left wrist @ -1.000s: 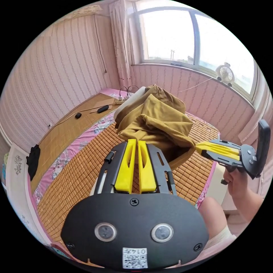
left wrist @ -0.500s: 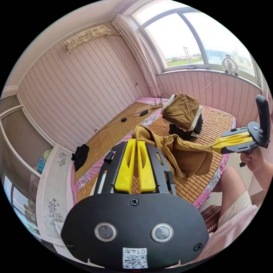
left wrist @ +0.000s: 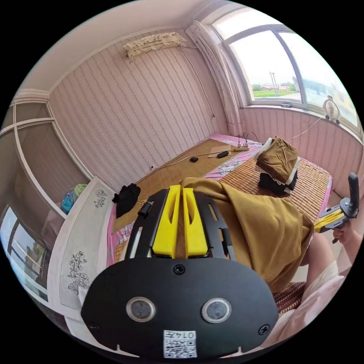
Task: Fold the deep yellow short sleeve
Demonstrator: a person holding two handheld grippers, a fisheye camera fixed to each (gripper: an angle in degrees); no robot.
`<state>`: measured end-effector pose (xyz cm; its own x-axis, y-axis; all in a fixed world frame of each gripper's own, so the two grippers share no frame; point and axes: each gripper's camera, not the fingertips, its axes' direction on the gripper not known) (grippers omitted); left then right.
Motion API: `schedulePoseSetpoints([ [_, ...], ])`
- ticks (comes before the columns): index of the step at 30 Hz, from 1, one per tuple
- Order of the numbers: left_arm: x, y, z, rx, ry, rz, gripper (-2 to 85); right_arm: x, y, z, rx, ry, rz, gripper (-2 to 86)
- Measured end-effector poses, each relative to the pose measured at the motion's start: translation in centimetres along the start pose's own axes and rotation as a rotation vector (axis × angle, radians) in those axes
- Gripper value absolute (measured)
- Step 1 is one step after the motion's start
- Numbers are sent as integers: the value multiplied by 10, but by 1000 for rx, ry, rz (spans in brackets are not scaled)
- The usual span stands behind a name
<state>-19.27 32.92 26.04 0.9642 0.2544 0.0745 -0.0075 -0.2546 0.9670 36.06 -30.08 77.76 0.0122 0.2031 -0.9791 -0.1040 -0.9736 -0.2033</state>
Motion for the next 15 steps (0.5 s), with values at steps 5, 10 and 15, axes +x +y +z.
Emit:
schedulePoseSetpoints([
  [5, 24, 14, 119, -104, 268, -71, 37, 96, 17, 55, -151, 321, 274, 11],
  [10, 35, 107, 156, -240, 263, -61, 50, 153, 50, 100, -326, 503, 387, 42],
  [15, 48, 244, 139, -444, 341, -170, 55, 141, 55, 155, -446, 362, 285, 66],
])
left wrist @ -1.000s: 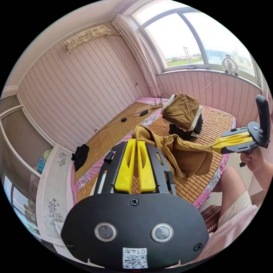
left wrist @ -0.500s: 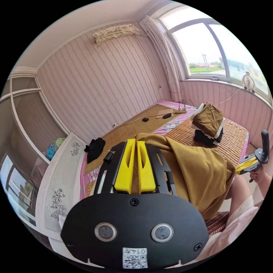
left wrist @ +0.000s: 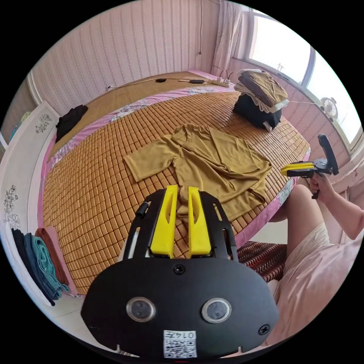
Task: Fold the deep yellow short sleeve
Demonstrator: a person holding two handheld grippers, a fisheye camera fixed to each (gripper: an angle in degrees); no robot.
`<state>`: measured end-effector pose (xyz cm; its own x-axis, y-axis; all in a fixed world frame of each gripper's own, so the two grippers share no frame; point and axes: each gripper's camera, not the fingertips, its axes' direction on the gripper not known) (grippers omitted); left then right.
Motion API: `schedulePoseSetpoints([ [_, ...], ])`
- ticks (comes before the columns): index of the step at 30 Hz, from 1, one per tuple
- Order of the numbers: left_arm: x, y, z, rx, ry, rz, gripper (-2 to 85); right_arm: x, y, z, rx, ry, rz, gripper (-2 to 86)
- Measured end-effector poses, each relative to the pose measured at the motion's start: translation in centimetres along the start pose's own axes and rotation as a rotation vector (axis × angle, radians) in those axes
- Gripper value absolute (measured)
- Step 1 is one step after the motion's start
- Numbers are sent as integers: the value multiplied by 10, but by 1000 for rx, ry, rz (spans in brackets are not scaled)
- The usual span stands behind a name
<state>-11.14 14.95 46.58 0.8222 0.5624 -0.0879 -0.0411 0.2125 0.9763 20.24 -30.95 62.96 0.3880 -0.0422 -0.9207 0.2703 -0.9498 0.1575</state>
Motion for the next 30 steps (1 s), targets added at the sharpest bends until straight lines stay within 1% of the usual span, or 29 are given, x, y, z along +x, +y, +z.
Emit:
schedulePoseSetpoints([
  [2, 4, 34, 10, -46, -4, -38, 57, -33, -14, 25, -58, 19, -129, 74],
  [4, 7, 52, 20, -101, 7, -62, 63, -56, -27, 43, -100, 29, -213, 82],
  [7, 1, 59, 27, -135, 73, -146, 76, -81, -50, 70, -130, 78, -252, 101],
  [9, -5, 57, 26, -141, 108, -182, 77, -83, -64, 84, -142, 97, -216, 85],
  [10, -6, 57, 25, -140, 110, -183, 78, -80, -71, 94, -168, 125, -188, 62],
  [11, -8, 57, 23, -143, 99, -177, 78, -77, -75, 94, -150, 178, -179, 32],
  [12, -10, 58, 21, -152, 85, -167, 78, -75, -76, 91, -153, 168, -182, 28],
  [13, -12, 58, 20, -157, 80, -162, 79, -70, -76, 84, -168, 146, -178, 20],
  [16, -15, 61, 14, -177, 78, -124, 82, -51, -51, 42, -104, 112, -173, 13],
  [18, -9, 65, 0, -188, 111, -76, 83, -30, -29, 20, -111, 95, -131, 13],
  [21, 5, 75, -23, -152, 96, -4, 83, 9, 7, 3, -190, 106, -24, 25],
  [23, 7, 80, -30, -148, 87, 0, 83, 31, 23, -8, -207, 136, 43, 44],
  [27, -8, 85, -35, -135, 107, -63, 95, 47, 18, -14, -174, 83, 121, 91],
  [30, -18, 80, -37, -139, 73, -59, 103, 53, 4, -7, -171, 17, 172, 121],
])
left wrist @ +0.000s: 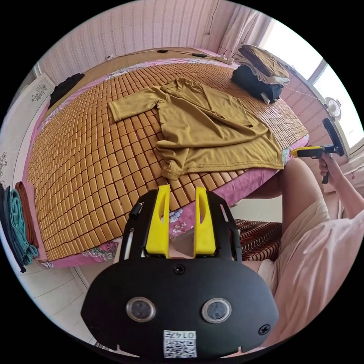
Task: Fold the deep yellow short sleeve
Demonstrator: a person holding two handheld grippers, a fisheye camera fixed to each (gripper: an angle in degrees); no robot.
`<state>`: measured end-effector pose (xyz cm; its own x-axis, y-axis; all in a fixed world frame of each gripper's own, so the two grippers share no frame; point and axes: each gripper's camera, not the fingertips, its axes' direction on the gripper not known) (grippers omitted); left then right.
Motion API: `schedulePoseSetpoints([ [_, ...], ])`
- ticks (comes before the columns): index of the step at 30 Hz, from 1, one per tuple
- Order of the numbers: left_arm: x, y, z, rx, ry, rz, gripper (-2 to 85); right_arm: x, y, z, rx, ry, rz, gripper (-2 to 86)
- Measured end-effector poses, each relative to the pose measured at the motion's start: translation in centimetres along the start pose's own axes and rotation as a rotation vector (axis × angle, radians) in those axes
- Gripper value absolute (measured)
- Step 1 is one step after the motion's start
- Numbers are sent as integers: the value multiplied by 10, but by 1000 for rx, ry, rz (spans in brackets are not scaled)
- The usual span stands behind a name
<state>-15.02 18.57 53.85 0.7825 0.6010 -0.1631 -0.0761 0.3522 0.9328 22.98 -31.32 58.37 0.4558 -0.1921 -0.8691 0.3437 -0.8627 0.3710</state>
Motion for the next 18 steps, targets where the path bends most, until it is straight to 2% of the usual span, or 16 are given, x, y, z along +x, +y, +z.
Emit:
schedulePoseSetpoints([
  [6, -11, -16, 8, -44, -23, 15, 103, 4, -16, 36, -180, 49, 24, 115],
  [10, -8, -24, 15, -140, -112, 63, 33, 6, -4, 27, -178, 145, -6, 25],
  [14, -12, -12, -7, -145, -77, 95, 4, 17, 24, -7, -115, 27, -49, 4],
  [18, -28, 23, -61, -47, 92, 33, -3, 42, 60, -56, 48, -161, -17, 0],
])
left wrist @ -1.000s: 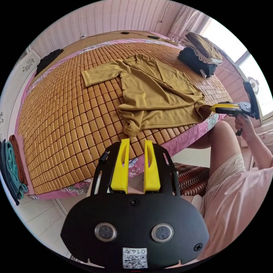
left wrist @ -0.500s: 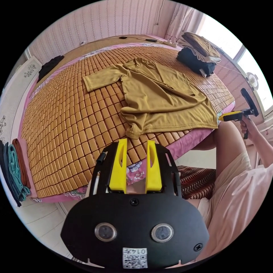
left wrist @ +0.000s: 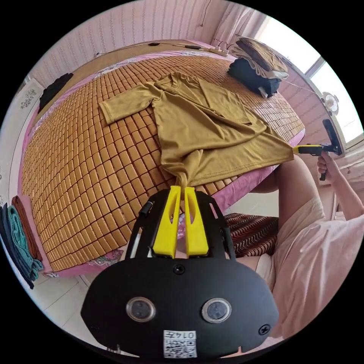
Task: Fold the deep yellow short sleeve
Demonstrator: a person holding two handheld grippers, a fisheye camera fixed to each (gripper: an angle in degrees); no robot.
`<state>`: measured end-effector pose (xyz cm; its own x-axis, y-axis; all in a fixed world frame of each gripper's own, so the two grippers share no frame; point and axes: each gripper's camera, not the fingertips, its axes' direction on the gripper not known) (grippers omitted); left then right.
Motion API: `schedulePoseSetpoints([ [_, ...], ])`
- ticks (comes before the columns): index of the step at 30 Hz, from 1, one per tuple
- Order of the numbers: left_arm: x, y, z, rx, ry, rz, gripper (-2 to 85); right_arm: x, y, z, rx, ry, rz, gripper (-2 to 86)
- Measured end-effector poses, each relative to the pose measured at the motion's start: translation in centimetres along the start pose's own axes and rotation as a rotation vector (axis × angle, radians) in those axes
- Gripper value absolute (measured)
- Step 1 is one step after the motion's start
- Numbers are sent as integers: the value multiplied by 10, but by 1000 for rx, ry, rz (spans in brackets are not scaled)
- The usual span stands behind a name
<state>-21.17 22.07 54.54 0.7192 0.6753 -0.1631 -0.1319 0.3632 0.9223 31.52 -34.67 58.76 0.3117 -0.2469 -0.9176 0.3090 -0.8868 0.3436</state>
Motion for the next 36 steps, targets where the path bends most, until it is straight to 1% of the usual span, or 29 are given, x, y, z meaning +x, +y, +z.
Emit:
schedulePoseSetpoints([
  [1, -1, 7, -8, 18, 34, -8, -3, 6, 13, -18, 55, -42, 9, 0],
  [3, -5, 34, -40, 80, 181, -32, -4, 14, 31, -42, 127, -101, 18, -1],
  [4, -6, 41, -49, 97, 212, -44, -5, 18, 44, -59, 182, -159, 18, -2],
  [6, -13, 69, -87, 226, 371, -105, -5, 23, 64, -85, 271, -246, 13, -2],
  [7, -16, 76, -98, 268, 418, -125, -5, 25, 76, -104, 338, -303, 3, -2],
  [8, -22, 90, -119, 358, 513, -164, -6, 26, 88, -123, 405, -353, -23, -3],
  [9, -24, 102, -140, 431, 562, -189, -6, 25, 94, -133, 437, -373, -37, -3],
  [10, -22, 106, -153, 457, 555, -183, -6, 25, 104, -152, 502, -399, -65, -3],
  [12, -3, 120, -208, 555, 432, -86, -6, 25, 116, -181, 584, -430, -97, -3],
  [13, 1, 123, -221, 580, 413, -66, -6, 26, 123, -200, 634, -467, -116, -3],
  [15, 15, 138, -274, 707, 391, -1, -6, 24, 133, -227, 710, -539, -159, -3],
  [16, 17, 142, -287, 739, 385, 8, -6, 20, 140, -246, 760, -588, -201, -3],
  [18, 24, 162, -339, 862, 335, 36, -6, 9, 151, -275, 828, -658, -278, -3],
  [19, 26, 168, -352, 898, 321, 43, -6, -1, 159, -295, 870, -703, -342, -3],
  [21, 31, 195, -403, 1036, 295, 78, -6, -19, 173, -328, 930, -754, -444, -3],
  [22, 32, 202, -416, 1067, 293, 88, -6, -33, 182, -350, 964, -780, -511, -3],
  [24, 34, 225, -463, 1175, 280, 137, -6, -55, 195, -383, 1008, -790, -606, -3],
  [26, 35, 238, -494, 1245, 261, 162, -7, -87, 206, -419, 1041, -742, -713, -3],
  [27, 34, 244, -510, 1282, 251, 177, -7, -94, 206, -425, 1041, -717, -727, -4],
  [29, 29, 242, -525, 1305, 221, 175, -7, -118, 190, -435, 1013, -615, -752, -4],
  [31, 13, 223, -525, 1261, 194, 117, -7, -126, 158, -425, 936, -585, -722, -4],
  [33, -23, 176, -498, 1106, 205, 9, -7, -129, 115, -400, 837, -546, -655, -4],
  [34, -32, 163, -488, 1062, 195, -22, -7, -129, 83, -377, 769, -499, -600, -4],
  [36, -72, 110, -442, 896, 169, -148, -7, -128, 31, -337, 651, -391, -523, -4],
])
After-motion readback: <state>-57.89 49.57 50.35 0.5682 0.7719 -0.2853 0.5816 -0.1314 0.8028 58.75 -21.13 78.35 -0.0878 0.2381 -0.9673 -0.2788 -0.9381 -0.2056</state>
